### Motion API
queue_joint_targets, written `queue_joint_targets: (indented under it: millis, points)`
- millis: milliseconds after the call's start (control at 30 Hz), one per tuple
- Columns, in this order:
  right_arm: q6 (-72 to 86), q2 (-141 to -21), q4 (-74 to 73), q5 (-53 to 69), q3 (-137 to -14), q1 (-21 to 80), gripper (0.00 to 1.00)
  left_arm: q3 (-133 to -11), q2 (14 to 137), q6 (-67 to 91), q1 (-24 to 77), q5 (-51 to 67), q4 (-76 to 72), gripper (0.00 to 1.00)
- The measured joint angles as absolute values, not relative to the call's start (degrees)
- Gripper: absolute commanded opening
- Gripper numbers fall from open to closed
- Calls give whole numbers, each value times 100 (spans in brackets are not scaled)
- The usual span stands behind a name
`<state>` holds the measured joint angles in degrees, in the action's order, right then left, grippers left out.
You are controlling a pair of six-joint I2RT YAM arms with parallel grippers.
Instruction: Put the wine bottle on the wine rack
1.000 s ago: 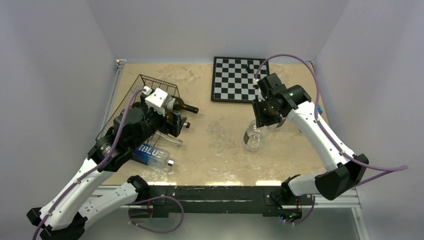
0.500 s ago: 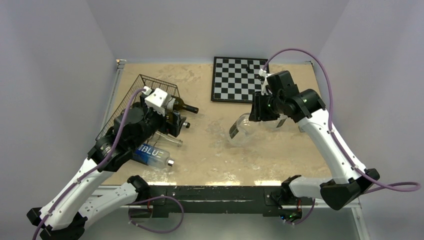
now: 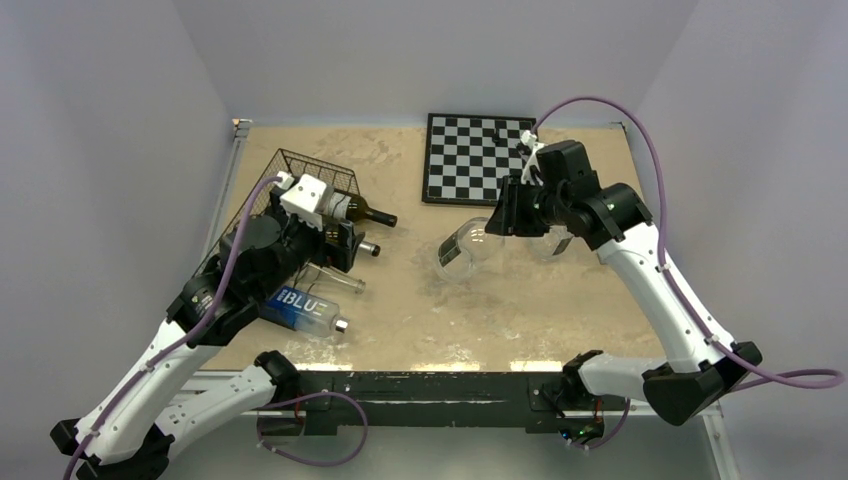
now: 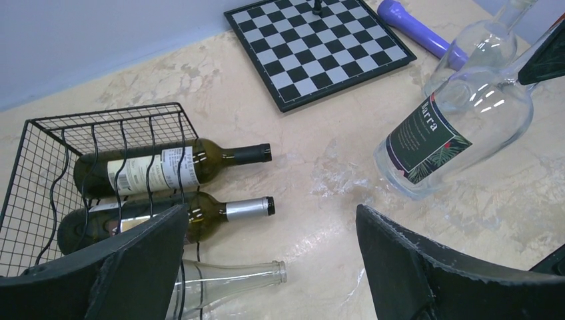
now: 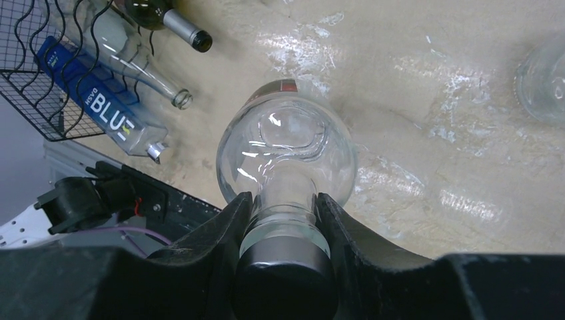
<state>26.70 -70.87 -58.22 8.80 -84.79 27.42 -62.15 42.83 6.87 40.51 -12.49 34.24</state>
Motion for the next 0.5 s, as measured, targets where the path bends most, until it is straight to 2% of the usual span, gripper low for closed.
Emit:
queue_joint_targets:
  millis: [500]
  points:
    - [3201,-7129,-4998,1347,-8289,2742,0,-6591,4276,694,4051,-1457,3623,99]
